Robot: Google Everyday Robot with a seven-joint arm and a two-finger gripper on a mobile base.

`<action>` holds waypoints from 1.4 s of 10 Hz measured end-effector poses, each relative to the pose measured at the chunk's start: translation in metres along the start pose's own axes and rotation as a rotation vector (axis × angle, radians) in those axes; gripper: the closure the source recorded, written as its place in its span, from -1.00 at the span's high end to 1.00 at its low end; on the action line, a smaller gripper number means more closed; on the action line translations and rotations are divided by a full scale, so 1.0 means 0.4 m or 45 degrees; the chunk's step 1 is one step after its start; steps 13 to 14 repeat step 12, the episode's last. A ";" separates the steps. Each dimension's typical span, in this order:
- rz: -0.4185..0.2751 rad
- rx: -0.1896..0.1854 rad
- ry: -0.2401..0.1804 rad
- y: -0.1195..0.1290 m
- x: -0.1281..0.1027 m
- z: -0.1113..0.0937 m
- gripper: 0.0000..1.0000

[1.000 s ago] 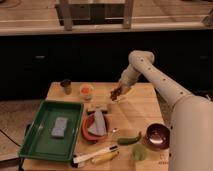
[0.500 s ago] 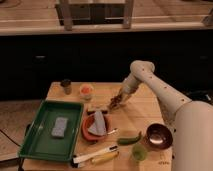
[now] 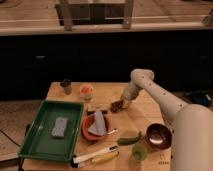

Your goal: Place grapes in table surface

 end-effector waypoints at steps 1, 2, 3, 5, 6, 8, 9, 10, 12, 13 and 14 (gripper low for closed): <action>0.019 0.005 -0.013 0.002 0.006 0.000 -0.65; 0.016 0.005 -0.011 0.001 0.005 0.001 -0.44; 0.015 0.004 -0.009 0.000 0.005 0.000 -0.24; 0.014 0.004 -0.006 0.000 0.006 -0.002 0.16; 0.018 0.000 -0.006 0.000 0.011 -0.006 0.40; 0.031 -0.007 -0.006 -0.003 0.027 -0.019 0.60; 0.033 -0.009 -0.010 -0.004 0.028 -0.025 0.60; 0.032 -0.009 -0.011 -0.004 0.027 -0.029 0.60; 0.028 -0.008 -0.012 -0.005 0.025 -0.036 0.60; 0.028 -0.008 -0.012 -0.005 0.025 -0.036 0.60; 0.028 -0.008 -0.012 -0.005 0.025 -0.036 0.60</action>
